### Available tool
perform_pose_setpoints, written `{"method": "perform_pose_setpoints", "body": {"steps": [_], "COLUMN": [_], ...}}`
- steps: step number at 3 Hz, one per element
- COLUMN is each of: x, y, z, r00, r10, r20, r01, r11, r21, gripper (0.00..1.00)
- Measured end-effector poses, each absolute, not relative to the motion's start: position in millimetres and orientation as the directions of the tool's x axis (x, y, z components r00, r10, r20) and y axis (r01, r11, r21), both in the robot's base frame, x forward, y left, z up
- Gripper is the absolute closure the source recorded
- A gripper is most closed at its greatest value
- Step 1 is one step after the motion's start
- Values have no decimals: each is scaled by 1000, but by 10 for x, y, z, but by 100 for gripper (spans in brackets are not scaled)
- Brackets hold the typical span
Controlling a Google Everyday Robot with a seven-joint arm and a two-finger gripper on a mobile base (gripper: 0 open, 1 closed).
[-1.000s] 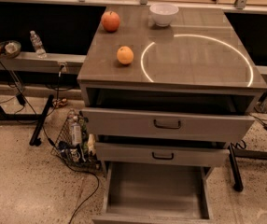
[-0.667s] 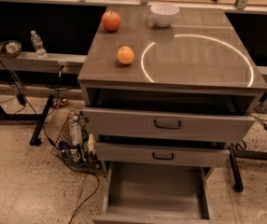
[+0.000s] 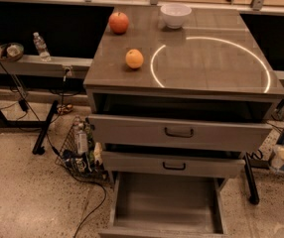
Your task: Place redbull can into bottom drawer
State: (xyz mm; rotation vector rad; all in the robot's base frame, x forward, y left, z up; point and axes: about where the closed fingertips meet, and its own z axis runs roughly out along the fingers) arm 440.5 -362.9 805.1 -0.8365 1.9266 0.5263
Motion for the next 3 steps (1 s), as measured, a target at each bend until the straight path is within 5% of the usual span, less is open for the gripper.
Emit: {"method": "perform_pose_setpoints", "body": {"steps": [3], "x": [4278], "y": [-3416], "z": [7053], "r00": [-336], "r10": [-340], "r20": [-878], "r01": [-774], "r11": [631], "r21": [52], "gripper": [100]}}
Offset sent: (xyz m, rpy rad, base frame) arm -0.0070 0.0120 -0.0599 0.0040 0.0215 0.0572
